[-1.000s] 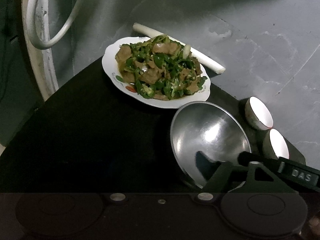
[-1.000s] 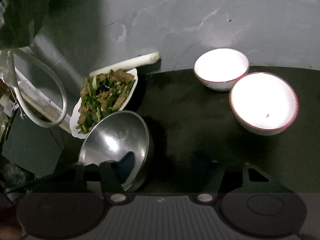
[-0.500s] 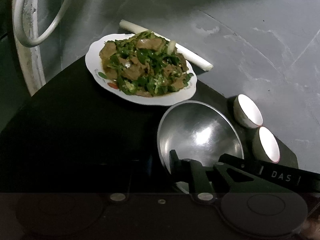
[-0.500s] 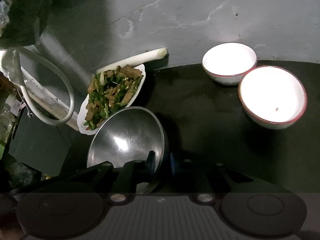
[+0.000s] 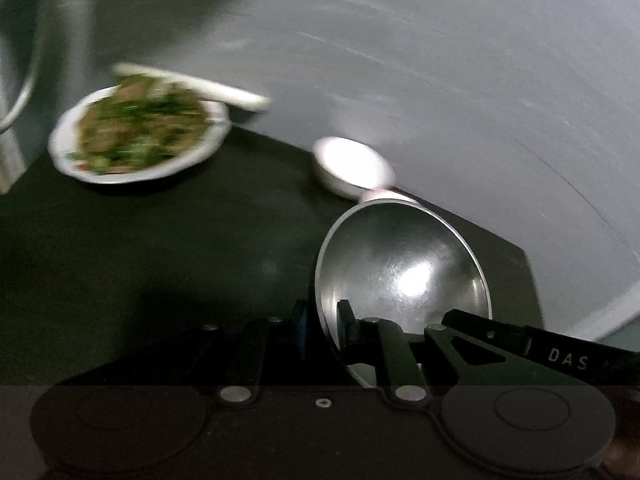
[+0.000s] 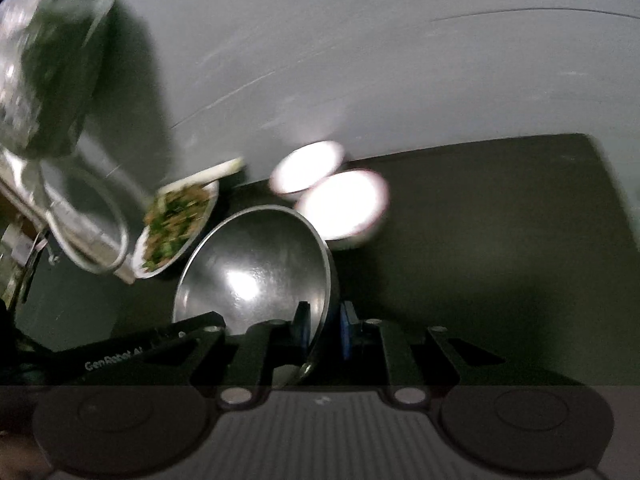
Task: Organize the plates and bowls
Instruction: 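Lift the steel bowl with both grippers and lower it beside the plate stack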
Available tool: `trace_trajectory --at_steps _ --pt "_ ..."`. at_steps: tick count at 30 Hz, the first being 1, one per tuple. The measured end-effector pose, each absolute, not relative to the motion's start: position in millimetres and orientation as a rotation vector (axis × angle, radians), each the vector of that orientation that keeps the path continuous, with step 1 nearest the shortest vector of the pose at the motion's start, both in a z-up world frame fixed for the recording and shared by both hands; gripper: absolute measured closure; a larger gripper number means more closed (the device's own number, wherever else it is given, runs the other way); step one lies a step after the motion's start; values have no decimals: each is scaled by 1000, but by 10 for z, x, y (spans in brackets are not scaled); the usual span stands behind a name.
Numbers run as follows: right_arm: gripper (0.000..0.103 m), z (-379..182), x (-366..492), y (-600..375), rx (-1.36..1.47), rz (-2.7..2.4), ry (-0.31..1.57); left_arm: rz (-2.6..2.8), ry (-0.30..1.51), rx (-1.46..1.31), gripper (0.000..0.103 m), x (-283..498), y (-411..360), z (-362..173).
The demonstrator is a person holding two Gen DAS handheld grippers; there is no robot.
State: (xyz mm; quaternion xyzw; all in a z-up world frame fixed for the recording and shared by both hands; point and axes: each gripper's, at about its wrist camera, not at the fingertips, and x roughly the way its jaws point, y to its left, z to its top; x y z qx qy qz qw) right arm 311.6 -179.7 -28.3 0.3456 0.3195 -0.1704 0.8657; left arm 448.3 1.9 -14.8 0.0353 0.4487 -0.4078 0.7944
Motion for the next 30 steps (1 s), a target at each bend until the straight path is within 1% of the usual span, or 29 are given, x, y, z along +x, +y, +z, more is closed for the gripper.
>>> trace_trajectory --at_steps 6,11,15,22,26,29,30 --pt "86 -319 2366 -2306 743 -443 667 -957 961 149 88 3755 -600 -187" --pt "86 -469 2031 -2601 773 -463 702 -974 967 205 88 3351 -1015 -310" --pt "86 -589 1946 -2710 780 -430 733 -929 981 249 88 3167 -1178 -422" --pt "86 -711 1986 -2718 727 -377 772 -831 1006 310 88 3019 -1248 -556" --pt "85 -723 1966 -2728 725 -344 752 -799 1008 302 87 2980 -1209 -583" --pt "80 -726 1949 -2740 727 -332 739 -778 1005 296 80 2974 -1176 -563" --pt "78 -721 1937 -2736 725 -332 730 -769 997 291 76 2969 -1154 -540"
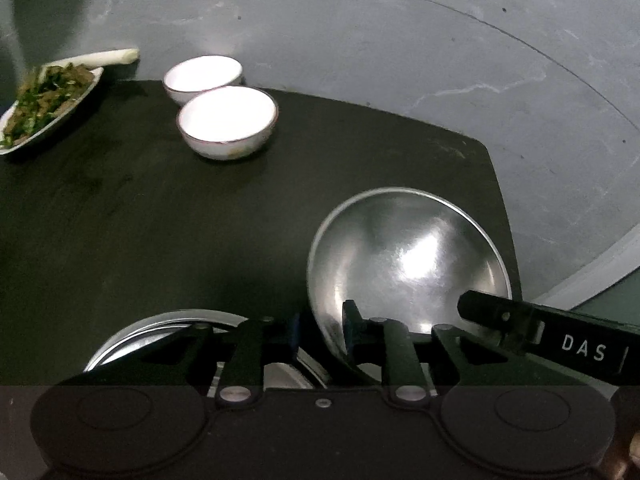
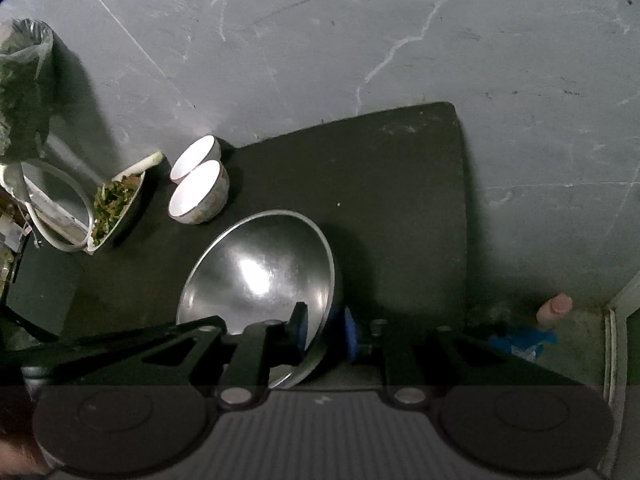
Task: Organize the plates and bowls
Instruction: 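Lift the steel bowl with both grippers and lower it beside the plate stack, then open both grippers and move them toward the red-rimmed white bowls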
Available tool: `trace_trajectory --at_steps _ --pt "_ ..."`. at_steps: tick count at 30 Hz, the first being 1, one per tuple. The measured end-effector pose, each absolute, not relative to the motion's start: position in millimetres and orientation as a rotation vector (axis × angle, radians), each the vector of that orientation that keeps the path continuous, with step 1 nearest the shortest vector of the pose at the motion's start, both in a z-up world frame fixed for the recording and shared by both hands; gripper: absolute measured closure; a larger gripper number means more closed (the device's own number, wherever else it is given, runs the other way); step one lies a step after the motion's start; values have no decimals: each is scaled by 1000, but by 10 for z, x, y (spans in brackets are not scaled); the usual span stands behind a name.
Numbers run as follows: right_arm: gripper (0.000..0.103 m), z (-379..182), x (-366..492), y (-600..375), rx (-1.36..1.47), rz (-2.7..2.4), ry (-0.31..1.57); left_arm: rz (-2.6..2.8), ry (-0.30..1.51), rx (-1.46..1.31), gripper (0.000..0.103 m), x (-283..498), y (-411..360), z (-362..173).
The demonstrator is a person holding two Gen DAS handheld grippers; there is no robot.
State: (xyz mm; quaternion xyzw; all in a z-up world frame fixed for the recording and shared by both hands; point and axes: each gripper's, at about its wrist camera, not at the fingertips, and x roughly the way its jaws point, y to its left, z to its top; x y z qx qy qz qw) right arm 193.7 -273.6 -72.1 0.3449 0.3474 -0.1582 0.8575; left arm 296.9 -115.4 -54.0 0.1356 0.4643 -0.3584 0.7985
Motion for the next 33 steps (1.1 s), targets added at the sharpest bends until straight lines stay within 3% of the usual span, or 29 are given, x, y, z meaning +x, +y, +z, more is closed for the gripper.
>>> trace_trajectory --at_steps 2,5,8,15,17,25,33 --pt "76 -711 1911 -2739 730 -332 718 -757 986 280 68 2969 -1126 -480" --pt "65 -663 1856 -2734 731 -349 691 -735 959 268 53 2971 -1052 -354" --pt "51 -564 1786 -2721 707 -375 657 -734 922 226 44 2972 -963 -212" --pt "8 -121 1600 -2610 617 -395 546 -766 804 73 2 3025 -631 124" --pt "0 5 1519 -2554 616 -389 524 -772 775 28 1 3035 -497 174" --pt "0 323 972 -2370 540 -413 473 -810 778 -168 1 2899 -11 170" --pt "0 287 799 -2763 499 -279 503 -732 719 -186 1 2441 31 129"
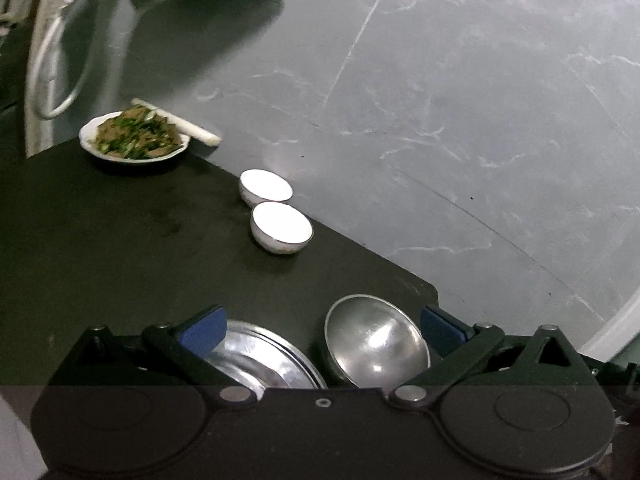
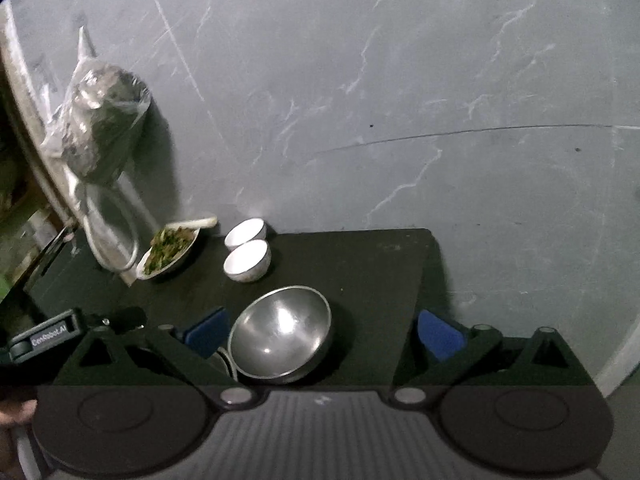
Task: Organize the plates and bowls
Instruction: 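Open both grippers and move them toward the red-rimmed white bowls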
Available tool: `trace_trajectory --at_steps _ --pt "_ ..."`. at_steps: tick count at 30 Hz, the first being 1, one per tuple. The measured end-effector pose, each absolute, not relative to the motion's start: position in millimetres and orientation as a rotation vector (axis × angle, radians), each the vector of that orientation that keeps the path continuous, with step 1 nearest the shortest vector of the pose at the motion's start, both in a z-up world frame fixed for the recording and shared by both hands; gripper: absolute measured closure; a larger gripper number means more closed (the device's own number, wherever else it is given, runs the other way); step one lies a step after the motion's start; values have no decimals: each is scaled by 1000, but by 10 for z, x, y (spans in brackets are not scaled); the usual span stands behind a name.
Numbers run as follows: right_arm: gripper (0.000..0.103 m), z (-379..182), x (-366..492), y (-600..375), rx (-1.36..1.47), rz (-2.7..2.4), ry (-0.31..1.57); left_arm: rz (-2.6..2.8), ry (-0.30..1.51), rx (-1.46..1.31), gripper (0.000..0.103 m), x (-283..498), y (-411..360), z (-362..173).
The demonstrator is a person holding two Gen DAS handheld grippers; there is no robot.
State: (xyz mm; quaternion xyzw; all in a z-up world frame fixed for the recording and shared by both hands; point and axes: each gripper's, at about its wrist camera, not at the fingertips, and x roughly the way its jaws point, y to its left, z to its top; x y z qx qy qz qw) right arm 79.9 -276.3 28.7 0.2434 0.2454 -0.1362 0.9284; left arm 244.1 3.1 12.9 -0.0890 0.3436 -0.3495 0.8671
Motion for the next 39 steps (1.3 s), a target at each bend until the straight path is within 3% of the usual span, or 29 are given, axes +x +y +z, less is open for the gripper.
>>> trace_trajectory --at_steps 7,15,21,32,39 --pt "0 174 772 -3270 360 -186 585 -562 713 -348 1 1921 -77 135" --pt "0 71 1285 -3432 406 -54 594 -320 668 -184 1 1675 11 424" --pt "0 168 1706 -3296 342 -8 623 -304 651 -225 1 2070 50 444" --pt "1 -48 3130 -3434 266 110 733 -178 786 -180 1 3159 -633 205" --pt "17 -365 3820 -3389 288 187 796 -75 893 -268 1 3868 -917 -165"
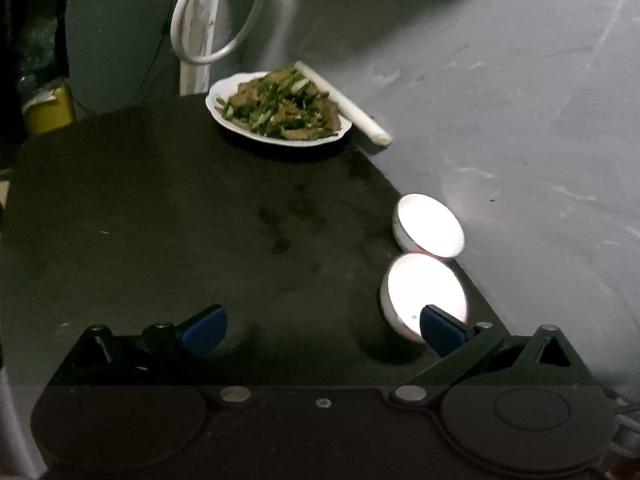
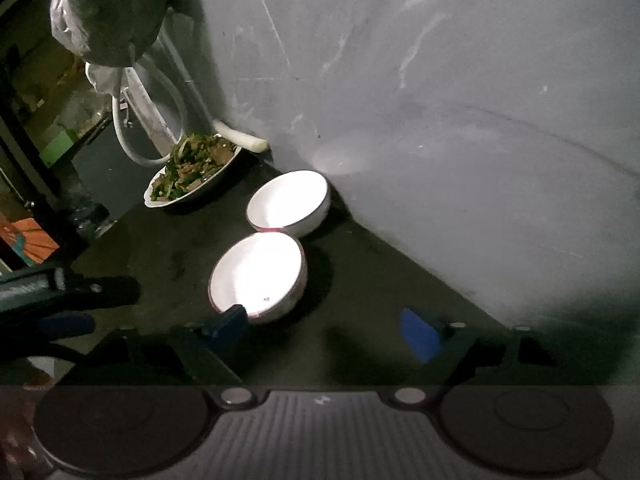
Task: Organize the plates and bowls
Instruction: 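Open both grippers and move them toward the red-rimmed white bowls, then close both grippers on the rim of the nearer white bowl, then lift the white bowl with both grippers and carry it over the steel bowl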
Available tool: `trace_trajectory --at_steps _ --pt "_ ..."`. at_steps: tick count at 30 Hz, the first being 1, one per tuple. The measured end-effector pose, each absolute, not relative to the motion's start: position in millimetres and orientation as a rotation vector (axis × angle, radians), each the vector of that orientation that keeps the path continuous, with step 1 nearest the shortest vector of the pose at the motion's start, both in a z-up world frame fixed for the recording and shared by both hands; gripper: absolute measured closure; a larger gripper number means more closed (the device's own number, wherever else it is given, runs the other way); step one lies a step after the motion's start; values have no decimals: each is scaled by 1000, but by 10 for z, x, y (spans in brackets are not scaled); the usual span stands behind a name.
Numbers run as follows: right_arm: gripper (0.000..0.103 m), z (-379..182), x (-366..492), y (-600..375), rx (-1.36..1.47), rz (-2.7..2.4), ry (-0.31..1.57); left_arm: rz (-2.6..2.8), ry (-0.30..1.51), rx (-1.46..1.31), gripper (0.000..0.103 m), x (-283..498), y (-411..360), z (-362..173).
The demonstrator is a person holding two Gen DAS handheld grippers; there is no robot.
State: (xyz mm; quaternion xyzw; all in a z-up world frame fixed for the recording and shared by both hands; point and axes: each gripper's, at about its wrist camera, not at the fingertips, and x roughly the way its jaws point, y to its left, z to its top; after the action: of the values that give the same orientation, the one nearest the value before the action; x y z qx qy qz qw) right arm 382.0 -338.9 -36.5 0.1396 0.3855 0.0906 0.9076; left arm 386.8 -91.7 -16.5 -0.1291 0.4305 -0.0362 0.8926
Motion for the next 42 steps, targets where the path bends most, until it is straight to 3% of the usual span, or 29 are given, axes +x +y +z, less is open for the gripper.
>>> trace_trajectory --at_steps 5,7,11,16,27,34,42 --pt "26 -523 4070 -3318 303 218 815 -67 927 -230 1 4119 -1118 -341" --pt "35 -578 4169 -3280 302 236 831 -67 941 -210 4 4207 -1173 -394" --pt "38 -625 4278 -3266 291 250 842 -67 962 -209 12 4328 -1248 -486" --pt "51 -682 4404 -3252 288 270 858 -60 981 -202 20 4426 -1291 -564" --pt "80 -728 4496 -3210 316 333 873 -115 999 -261 59 4507 -1359 -660" --pt "81 -741 4501 -3216 330 340 871 -175 992 -304 93 4500 -1431 -671" --pt "84 -726 4387 -3255 362 348 884 -159 989 -327 96 4352 -1423 -668"
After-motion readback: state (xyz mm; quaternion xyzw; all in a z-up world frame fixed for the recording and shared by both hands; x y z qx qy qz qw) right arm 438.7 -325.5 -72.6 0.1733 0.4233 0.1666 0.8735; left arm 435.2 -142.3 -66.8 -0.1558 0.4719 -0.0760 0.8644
